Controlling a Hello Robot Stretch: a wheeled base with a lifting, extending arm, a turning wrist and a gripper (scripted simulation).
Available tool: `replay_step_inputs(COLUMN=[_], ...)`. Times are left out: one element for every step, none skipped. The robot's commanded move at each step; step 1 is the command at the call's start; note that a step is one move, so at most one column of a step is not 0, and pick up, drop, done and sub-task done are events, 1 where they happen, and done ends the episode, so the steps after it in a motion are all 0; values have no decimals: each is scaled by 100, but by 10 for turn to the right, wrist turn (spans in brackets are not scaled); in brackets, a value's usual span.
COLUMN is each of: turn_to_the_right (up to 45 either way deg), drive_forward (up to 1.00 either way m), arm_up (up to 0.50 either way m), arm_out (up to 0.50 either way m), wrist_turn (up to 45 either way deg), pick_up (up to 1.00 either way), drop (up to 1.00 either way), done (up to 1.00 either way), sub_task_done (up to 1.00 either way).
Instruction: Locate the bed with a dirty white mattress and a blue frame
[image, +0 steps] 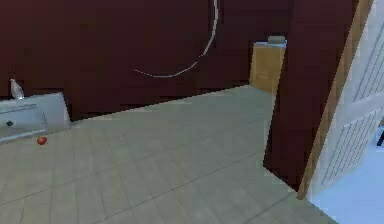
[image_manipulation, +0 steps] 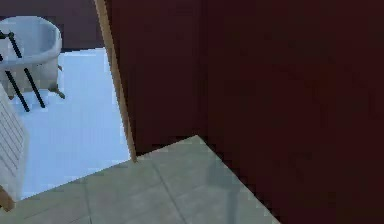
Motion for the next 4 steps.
replay_step_inputs(turn_to_the_right=[-450,-450,0,0], drive_forward=[0,0,100,100], arm_up=[0,0,0,0], arm_out=[0,0,0,0], wrist_turn=[0,0,0,0], pick_up=[0,0,0,0], drop=[0,0,0,0], done=[0,0,0,0], sub_task_done=[0,0,0,0])
